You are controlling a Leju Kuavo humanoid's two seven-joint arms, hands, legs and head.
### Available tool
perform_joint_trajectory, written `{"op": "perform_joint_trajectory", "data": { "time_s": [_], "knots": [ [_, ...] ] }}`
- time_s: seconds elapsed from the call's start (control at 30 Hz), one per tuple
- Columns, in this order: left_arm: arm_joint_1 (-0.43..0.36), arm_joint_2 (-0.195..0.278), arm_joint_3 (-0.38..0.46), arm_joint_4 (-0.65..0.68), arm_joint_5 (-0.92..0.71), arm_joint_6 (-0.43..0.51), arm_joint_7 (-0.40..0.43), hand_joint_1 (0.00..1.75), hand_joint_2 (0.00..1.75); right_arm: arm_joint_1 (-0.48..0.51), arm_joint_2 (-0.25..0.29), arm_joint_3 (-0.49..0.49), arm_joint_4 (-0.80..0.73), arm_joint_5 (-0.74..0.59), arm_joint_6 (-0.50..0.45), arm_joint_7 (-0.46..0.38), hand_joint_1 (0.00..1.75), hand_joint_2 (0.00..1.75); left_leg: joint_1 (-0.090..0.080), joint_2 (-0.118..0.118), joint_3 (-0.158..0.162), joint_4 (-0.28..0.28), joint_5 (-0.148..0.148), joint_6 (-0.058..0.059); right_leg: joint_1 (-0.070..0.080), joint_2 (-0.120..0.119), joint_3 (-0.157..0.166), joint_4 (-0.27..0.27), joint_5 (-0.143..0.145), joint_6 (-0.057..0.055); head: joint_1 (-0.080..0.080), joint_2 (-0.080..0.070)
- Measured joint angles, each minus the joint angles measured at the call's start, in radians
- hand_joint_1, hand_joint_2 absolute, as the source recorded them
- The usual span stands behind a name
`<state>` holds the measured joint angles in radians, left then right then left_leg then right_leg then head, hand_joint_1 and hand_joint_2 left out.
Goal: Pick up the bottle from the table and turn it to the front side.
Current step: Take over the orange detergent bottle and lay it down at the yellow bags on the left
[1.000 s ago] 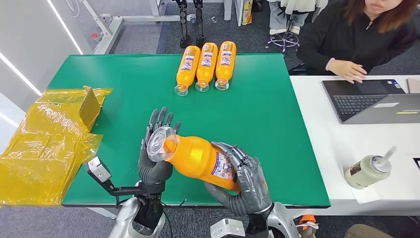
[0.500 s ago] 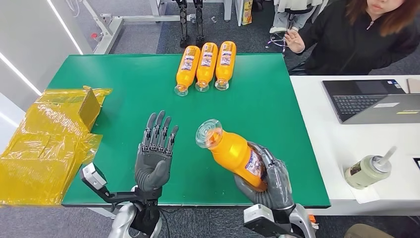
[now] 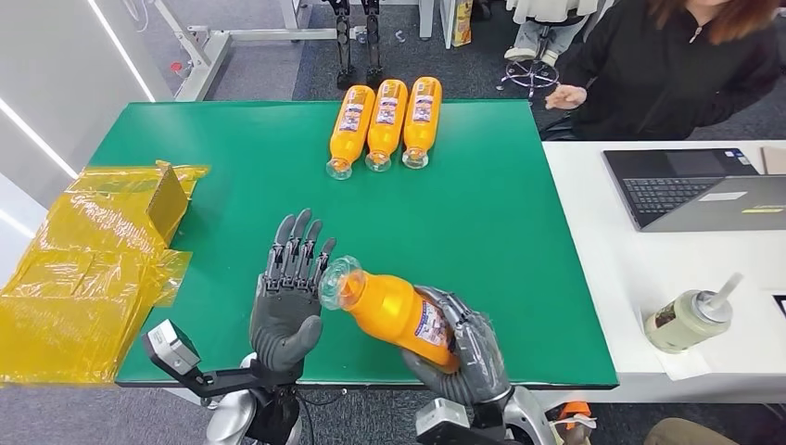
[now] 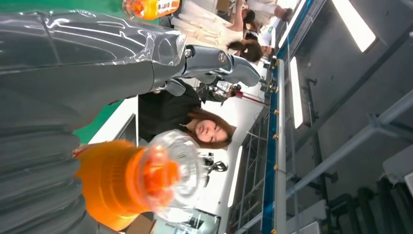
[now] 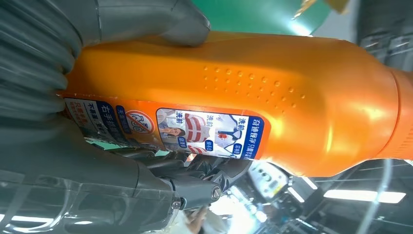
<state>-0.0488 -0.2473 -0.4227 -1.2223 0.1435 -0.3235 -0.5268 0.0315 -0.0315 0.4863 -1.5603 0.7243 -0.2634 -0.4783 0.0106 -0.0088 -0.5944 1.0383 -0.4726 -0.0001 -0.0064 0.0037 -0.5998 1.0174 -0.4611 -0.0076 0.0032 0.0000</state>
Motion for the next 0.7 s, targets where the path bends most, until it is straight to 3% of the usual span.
{"op": "perform_joint_trajectory", "data": {
  "time_s": [0.43,0.5,0.57,0.63,0.7],
  "knots": [
    [-0.022,-0.005,-0.039,0.048,0.026,0.001,0.002,0.0,1.75,-0.078,0.073,0.147,-0.011,0.034,0.037,0.091,1.75,1.75,0.0,0.001,0.001,0.0,0.0,0.0,0.0,0.001,0.0,0.0,0.0,0.0,0.0,0.0],
    [-0.03,-0.005,-0.042,0.059,0.032,0.004,-0.004,0.76,1.75,-0.078,0.075,0.153,-0.011,0.03,0.044,0.089,1.75,1.75,0.0,0.002,0.001,0.0,0.0,0.0,0.0,0.001,0.0,0.0,0.0,0.0,0.0,0.0],
    [-0.037,-0.005,-0.043,0.066,0.035,0.007,-0.009,1.63,1.75,-0.078,0.076,0.156,-0.01,0.022,0.052,0.087,1.75,1.75,0.0,0.002,0.001,0.001,0.0,0.0,0.0,0.001,0.0,0.0,0.0,0.0,0.0,0.0],
    [-0.043,-0.005,-0.044,0.069,0.037,0.009,-0.013,1.75,1.75,-0.08,0.08,0.156,-0.008,0.015,0.061,0.087,1.75,1.75,0.0,0.002,0.001,0.001,0.0,0.0,0.0,0.001,0.0,0.0,0.0,0.0,0.0,0.0],
    [-0.048,-0.005,-0.044,0.071,0.038,0.01,-0.016,1.75,1.75,-0.087,0.085,0.156,-0.005,0.01,0.071,0.088,1.75,1.75,0.0,0.002,0.001,0.001,0.0,0.0,0.0,0.001,0.0,0.0,0.0,0.0,0.0,0.0]
  ]
}}
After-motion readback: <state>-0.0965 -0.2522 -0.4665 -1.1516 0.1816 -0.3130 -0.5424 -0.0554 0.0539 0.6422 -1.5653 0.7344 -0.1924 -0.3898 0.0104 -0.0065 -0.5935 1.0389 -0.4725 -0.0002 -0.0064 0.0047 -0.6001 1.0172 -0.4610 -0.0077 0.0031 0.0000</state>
